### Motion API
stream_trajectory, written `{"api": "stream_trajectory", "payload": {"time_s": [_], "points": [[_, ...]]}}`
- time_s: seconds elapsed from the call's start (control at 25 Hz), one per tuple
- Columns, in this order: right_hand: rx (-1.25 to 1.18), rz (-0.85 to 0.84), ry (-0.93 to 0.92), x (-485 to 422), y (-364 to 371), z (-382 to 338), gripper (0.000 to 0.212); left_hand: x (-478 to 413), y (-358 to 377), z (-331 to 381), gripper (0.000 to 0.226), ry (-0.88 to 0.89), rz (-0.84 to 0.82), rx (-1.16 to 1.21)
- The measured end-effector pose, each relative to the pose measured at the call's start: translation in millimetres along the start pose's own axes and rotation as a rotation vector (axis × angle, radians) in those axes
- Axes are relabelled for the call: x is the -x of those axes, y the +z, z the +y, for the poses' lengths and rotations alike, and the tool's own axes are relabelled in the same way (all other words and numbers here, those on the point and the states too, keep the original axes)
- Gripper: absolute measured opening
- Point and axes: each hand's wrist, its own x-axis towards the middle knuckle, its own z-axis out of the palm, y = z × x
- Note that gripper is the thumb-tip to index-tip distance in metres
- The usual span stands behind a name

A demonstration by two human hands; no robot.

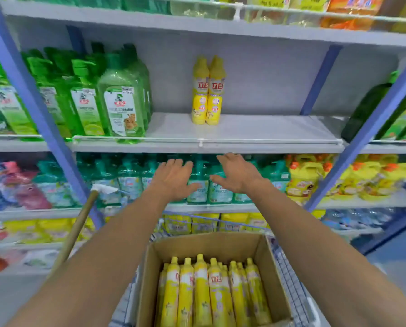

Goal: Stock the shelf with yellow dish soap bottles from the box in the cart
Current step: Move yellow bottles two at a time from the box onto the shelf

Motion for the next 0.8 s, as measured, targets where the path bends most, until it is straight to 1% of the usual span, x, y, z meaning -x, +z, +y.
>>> {"api": "stream_trajectory", "payload": {"time_s": [0.12,0.32,0.56,0.68,0.8], "points": [[-0.023,-0.057,0.055,25,46,0,0.075,25,40,10,0.076,0.001,-0.069,0.026],[-0.076,-0.214,0.098,57,136,2,0.073,57,130,26,0.075,-0.044,-0.286,0.134],[-0.137,-0.468,0.126,80,248,9,0.068,91,233,25,0.069,-0.147,-0.53,0.193],[-0.151,-0.564,0.138,83,297,15,0.071,101,282,18,0.077,-0.21,-0.61,0.24],[-0.174,-0.607,0.164,82,333,21,0.071,105,319,12,0.079,-0.271,-0.669,0.298]]}}
